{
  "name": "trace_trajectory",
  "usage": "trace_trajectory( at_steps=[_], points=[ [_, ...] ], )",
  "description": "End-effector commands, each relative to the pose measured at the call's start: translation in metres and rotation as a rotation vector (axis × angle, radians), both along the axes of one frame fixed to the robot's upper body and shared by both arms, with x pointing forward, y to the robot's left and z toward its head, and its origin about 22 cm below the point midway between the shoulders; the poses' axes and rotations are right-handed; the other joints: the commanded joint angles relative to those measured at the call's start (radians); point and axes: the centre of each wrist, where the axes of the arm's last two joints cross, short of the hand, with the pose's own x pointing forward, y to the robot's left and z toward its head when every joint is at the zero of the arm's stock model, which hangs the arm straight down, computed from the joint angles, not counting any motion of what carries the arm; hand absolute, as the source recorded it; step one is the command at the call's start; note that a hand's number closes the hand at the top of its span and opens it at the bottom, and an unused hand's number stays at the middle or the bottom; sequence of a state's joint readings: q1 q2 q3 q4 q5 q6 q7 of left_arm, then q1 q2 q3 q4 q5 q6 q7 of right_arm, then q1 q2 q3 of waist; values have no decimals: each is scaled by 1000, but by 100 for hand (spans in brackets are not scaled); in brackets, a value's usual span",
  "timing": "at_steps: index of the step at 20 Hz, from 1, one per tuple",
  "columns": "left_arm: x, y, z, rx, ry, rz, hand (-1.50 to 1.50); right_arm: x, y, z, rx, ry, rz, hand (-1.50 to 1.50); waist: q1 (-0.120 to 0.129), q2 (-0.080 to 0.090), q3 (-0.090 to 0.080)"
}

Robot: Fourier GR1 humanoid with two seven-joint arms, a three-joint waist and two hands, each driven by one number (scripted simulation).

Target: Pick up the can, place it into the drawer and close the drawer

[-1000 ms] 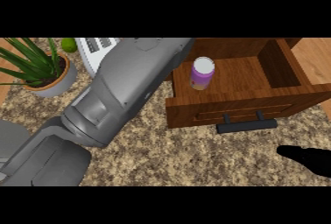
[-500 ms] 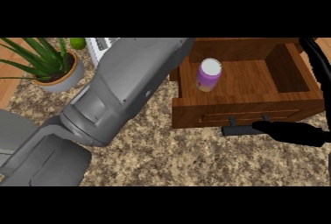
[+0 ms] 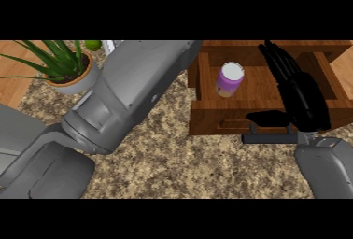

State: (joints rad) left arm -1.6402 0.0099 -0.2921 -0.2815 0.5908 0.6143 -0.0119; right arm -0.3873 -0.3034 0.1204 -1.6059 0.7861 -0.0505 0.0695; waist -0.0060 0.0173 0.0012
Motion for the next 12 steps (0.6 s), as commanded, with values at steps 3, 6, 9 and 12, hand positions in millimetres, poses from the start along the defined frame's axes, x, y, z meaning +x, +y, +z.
trace_trajectory(
  at_steps=[3, 6, 9, 12],
  points=[
    [0, 3, 13, -26, 18, 7, -150, 42, 6, -27, -112, 2, -12, -150, 17, -7, 0],
    [4, 19, 30, -14, 8, 11, -150, 54, 35, -50, -137, 0, -46, -150, 38, -11, -1],
    [15, 47, -1, -16, 5, 39, -150, 65, 34, -65, -141, -16, -73, -150, 34, -10, -1],
    [18, 60, 4, -21, 21, 32, -150, 81, 39, -72, -165, -49, -121, -150, 52, -10, -1]
  ],
)
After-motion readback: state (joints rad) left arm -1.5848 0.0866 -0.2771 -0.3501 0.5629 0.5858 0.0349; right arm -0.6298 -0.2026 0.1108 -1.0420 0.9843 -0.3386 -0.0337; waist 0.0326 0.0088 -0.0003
